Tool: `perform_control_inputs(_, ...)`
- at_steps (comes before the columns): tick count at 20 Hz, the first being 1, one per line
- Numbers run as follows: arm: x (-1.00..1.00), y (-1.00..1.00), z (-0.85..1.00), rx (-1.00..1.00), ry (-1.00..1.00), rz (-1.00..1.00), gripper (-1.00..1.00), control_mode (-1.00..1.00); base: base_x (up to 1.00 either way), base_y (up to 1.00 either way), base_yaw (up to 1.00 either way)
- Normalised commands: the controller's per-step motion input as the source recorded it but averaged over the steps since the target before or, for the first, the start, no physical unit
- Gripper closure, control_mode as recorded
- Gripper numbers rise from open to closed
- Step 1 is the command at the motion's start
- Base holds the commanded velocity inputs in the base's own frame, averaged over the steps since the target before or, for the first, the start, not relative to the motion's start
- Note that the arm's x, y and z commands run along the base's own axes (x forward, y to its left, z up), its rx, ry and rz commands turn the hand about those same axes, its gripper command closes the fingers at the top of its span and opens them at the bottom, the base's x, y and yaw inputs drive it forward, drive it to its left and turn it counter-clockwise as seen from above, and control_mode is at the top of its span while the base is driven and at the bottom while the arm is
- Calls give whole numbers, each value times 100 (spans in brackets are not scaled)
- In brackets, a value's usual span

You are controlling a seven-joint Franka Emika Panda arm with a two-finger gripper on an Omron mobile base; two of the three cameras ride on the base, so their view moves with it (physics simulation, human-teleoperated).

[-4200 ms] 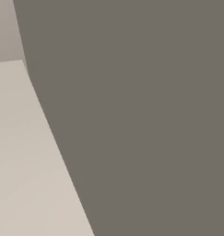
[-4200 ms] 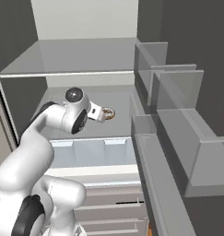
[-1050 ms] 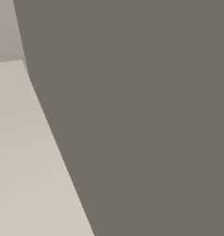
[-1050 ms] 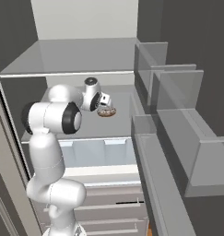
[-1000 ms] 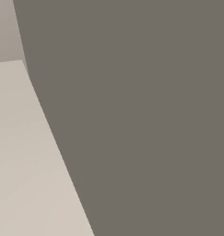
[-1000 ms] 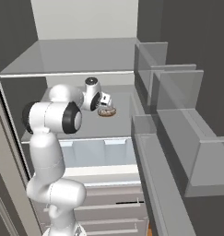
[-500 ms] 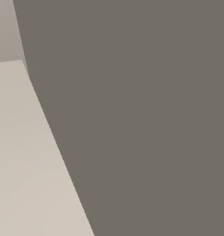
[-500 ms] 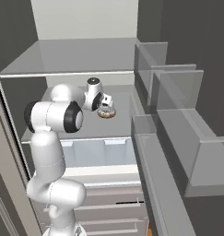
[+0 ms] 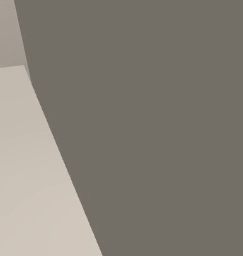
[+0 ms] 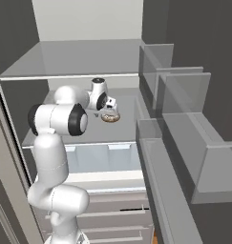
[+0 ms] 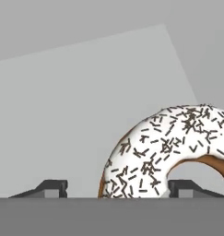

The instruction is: Take the donuts from the fridge and place them on the empty tray on the dining counter.

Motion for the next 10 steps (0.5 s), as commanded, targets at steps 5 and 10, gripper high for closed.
perform_control_inputs(5, -34, 0, -63, 0, -3, 4, 100, -100, 0, 0, 0)
perform_control_inputs(10, -40, -1, -36, 0, -6, 2, 100, -100, 0, 0, 0)
